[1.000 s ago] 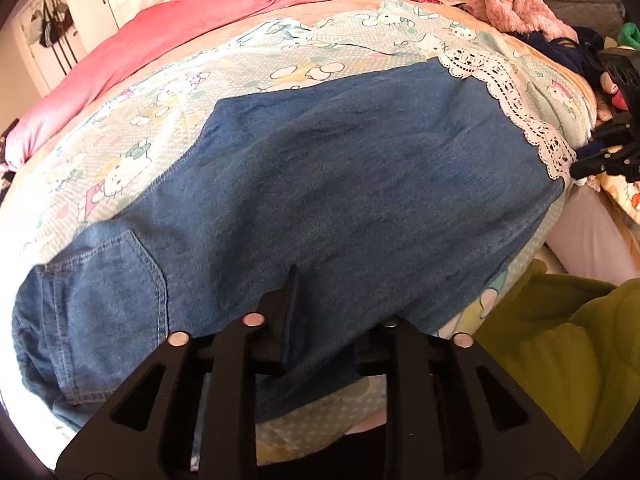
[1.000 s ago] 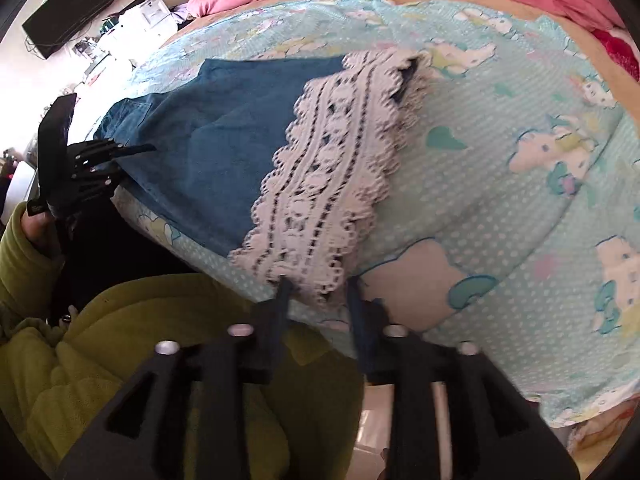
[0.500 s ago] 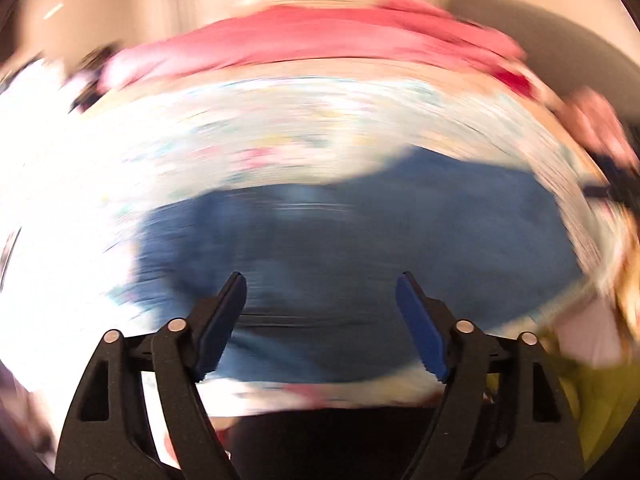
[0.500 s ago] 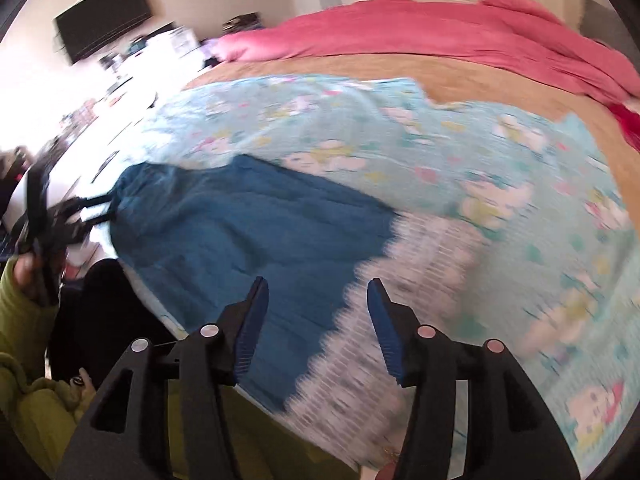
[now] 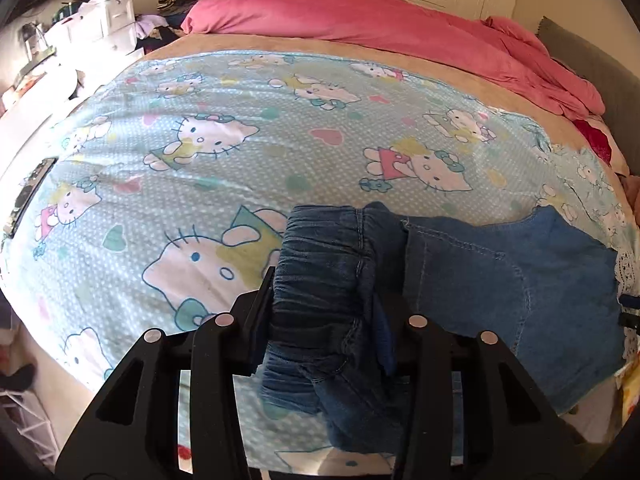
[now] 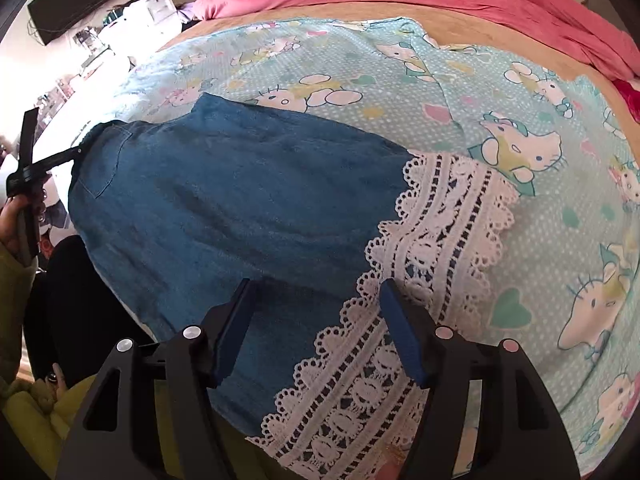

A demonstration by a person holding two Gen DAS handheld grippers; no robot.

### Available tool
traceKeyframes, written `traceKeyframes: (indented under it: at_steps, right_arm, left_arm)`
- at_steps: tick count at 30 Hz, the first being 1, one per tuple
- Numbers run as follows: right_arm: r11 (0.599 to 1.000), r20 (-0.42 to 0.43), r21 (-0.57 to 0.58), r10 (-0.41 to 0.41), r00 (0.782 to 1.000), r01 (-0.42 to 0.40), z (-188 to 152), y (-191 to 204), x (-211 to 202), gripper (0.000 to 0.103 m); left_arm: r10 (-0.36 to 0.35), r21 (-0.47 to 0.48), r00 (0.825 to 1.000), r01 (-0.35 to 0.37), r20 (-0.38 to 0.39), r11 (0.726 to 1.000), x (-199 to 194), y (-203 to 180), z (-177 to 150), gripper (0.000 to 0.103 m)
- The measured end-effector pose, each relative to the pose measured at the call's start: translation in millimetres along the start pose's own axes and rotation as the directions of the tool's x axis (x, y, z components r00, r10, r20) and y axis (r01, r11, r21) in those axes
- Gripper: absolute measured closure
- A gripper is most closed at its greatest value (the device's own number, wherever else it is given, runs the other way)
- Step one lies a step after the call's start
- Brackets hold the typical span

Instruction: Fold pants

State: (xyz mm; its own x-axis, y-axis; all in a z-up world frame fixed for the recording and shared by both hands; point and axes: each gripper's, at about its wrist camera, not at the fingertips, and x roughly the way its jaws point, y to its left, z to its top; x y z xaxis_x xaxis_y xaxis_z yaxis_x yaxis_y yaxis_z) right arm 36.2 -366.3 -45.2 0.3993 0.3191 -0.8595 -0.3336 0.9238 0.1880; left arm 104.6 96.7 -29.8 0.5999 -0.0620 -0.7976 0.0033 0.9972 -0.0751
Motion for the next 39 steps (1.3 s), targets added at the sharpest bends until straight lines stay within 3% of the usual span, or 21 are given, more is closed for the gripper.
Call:
traceKeyframes:
  at_steps: [5, 8, 12, 13, 16, 22, 25, 29, 34, 37, 39]
  right_arm:
    - [1.0, 0.001, -0.009, 0.009, 1.0, -0.009, -1.7, -1.4, 2.2, 0.04]
    - [0.999, 0.007, -0.008, 0.032, 0.999, -0.032, 4.1, -2.8, -3.3, 0.04]
    - [0.999, 0.116, 0.029, 0.029, 0.993, -0.033, 13.9, -16.0, -33.6, 0.04]
    - [0.999, 0.134, 0.043, 0.021, 0.991, -0.027, 15.9, -20.9, -39.0, 0.04]
    - [0.994, 0.183, 0.106, -0.022, 0.983, 0.002, 22.8, -44.7, -55.8, 0.04]
    - [0.976, 0.198, 0.217, -0.074, 0.977, 0.03, 35.0, -92.5, -60.5, 0.04]
    - [0.96, 0.167, 0.282, -0.043, 0.985, -0.006, 38.9, -114.1, -46.3, 0.04]
    - [0.959, 0.148, 0.279, 0.007, 0.989, -0.049, 43.4, -118.9, -30.1, 0.04]
    - [0.967, 0.107, 0.243, 0.055, 0.993, -0.08, 46.5, -111.1, -8.3, 0.04]
    - [0.961, 0.076, 0.261, 0.071, 0.995, -0.088, 44.4, -112.7, 5.1, 0.04]
    - [0.966, 0.082, 0.234, 0.091, 0.992, -0.108, 42.9, -107.5, 8.9, 0.054]
  left_arm:
    - [-0.043, -0.054, 0.999, 0.042, -0.002, 0.998, 0.4, 15.4, -6.9, 0.054]
    - [-0.01, -0.058, 0.999, 0.012, 0.034, 0.998, -21.8, 15.5, -2.4, 0.049]
    - [0.007, -0.024, 0.992, -0.004, 0.126, 1.0, -57.7, 0.3, 15.0, 0.041]
    - [-0.006, -0.019, 0.989, 0.009, 0.146, 1.0, -64.3, -4.9, 19.7, 0.037]
    - [-0.141, 0.023, 0.976, 0.139, 0.163, 0.99, -70.6, -34.3, 40.0, 0.031]
    - [-0.248, 0.214, 0.966, 0.227, 0.073, 0.95, -37.4, -122.1, 66.9, 0.026]
    - [-0.305, 0.281, 0.952, 0.297, -0.019, 0.912, -5.5, -168.1, 71.8, 0.025]
    - [-0.3, 0.339, 0.949, 0.315, -0.097, 0.886, 36.8, -204.6, 69.4, 0.025]
    - [-0.291, 0.34, 0.941, 0.335, -0.176, 0.879, 77.6, -222.3, 69.2, 0.024]
    - [-0.318, 0.311, 0.914, 0.387, -0.251, 0.868, 96.5, -226.8, 63.0, 0.022]
    - [-0.323, 0.298, 0.902, 0.405, -0.287, 0.864, 104.1, -228.3, 55.4, 0.024]
